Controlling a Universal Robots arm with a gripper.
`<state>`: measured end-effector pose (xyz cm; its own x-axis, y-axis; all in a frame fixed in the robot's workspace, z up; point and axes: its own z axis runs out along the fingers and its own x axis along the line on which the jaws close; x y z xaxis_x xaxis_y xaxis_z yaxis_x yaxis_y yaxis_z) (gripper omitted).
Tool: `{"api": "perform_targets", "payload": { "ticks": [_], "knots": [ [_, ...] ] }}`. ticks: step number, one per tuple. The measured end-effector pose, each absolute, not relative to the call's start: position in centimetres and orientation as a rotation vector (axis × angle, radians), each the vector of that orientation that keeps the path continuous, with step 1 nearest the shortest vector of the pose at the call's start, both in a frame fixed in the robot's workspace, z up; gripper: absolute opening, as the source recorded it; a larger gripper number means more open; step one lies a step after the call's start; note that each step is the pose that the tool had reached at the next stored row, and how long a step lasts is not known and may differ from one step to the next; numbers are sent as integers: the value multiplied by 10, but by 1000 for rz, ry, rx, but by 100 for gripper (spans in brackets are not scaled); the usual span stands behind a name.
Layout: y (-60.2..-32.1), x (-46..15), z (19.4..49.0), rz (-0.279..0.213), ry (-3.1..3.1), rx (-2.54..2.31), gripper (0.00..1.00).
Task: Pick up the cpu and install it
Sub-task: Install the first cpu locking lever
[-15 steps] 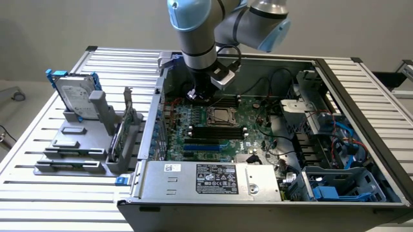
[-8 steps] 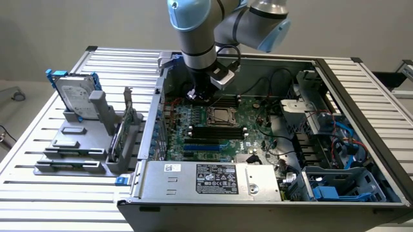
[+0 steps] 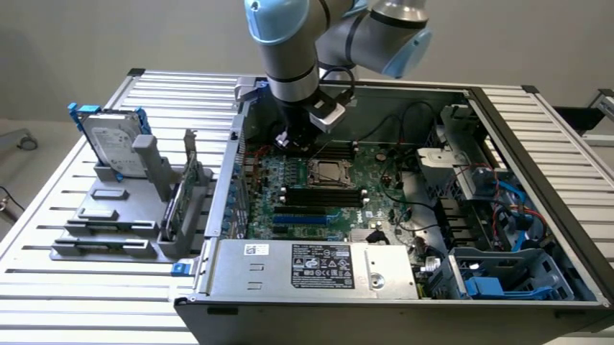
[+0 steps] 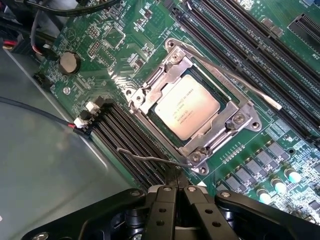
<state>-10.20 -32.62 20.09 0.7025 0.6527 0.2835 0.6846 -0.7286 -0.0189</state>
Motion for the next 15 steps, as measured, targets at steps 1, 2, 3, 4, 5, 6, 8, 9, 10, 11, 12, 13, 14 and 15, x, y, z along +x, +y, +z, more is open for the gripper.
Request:
{"api": "perform_targets", "payload": {
  "ticks": [1, 2, 3, 4, 5, 6, 8, 9, 10, 11, 12, 13, 14, 15],
  "knots": [
    [-326, -102, 201, -392, -1099, -2784, 11],
    [-326, -102, 201, -392, -1099, -2785, 11],
    [-326, -102, 201, -392, -1099, -2785, 11],
    [-326, -102, 201, -392, -1099, -2785, 11],
    [-326, -102, 201, -391, -1099, -2785, 11],
    [-326, -102, 202, -391, -1099, -2786, 11],
    [-326, -102, 202, -392, -1099, -2786, 11],
    [-326, -102, 202, -391, -1099, -2786, 11],
    [-326, -101, 202, -391, -1099, -2786, 11],
    [-326, -100, 202, -391, -1099, -2786, 11],
    [-326, -99, 202, -391, -1099, -2786, 11],
    [-326, -98, 202, -391, -1100, -2786, 11],
    [-326, -98, 202, -391, -1100, -2786, 11],
    [-326, -97, 202, -391, -1100, -2787, 11]
  ]
}}
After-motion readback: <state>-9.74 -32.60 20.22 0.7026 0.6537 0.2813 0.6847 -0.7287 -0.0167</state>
